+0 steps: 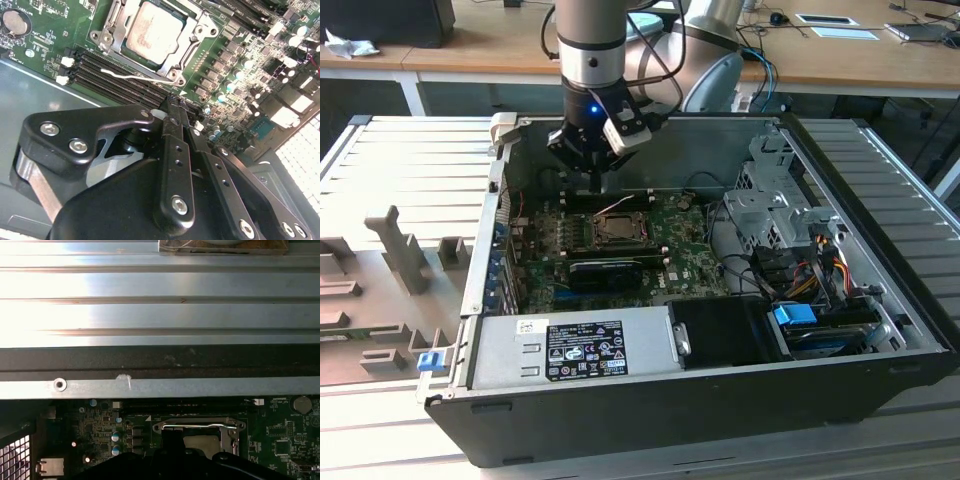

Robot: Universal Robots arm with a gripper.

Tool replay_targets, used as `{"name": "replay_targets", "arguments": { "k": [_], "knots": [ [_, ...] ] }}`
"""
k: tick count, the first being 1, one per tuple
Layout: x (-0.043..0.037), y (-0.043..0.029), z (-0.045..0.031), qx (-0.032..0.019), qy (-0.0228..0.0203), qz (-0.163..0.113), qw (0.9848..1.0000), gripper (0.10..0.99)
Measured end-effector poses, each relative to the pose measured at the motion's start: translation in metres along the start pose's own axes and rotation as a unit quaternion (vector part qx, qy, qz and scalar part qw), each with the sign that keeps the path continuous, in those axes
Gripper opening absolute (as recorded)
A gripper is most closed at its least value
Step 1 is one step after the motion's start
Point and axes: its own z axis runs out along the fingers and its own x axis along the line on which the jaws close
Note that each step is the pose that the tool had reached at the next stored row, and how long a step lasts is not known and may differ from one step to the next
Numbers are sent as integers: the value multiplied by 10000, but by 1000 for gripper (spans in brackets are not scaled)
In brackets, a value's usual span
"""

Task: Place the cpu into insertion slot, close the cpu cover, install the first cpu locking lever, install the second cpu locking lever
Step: 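Install the first cpu locking lever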

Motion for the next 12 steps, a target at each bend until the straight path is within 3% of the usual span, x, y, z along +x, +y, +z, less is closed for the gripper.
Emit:
{"name": "replay_targets", "arguments": {
  "k": [1,3,12],
  "knots": [
    [-4,-5,1,-76,1,2,10000,106],
    [-9,-15,15,-116,0,3,9999,106],
    [-52,-32,59,-119,-5,3,9999,106]
  ]
}}
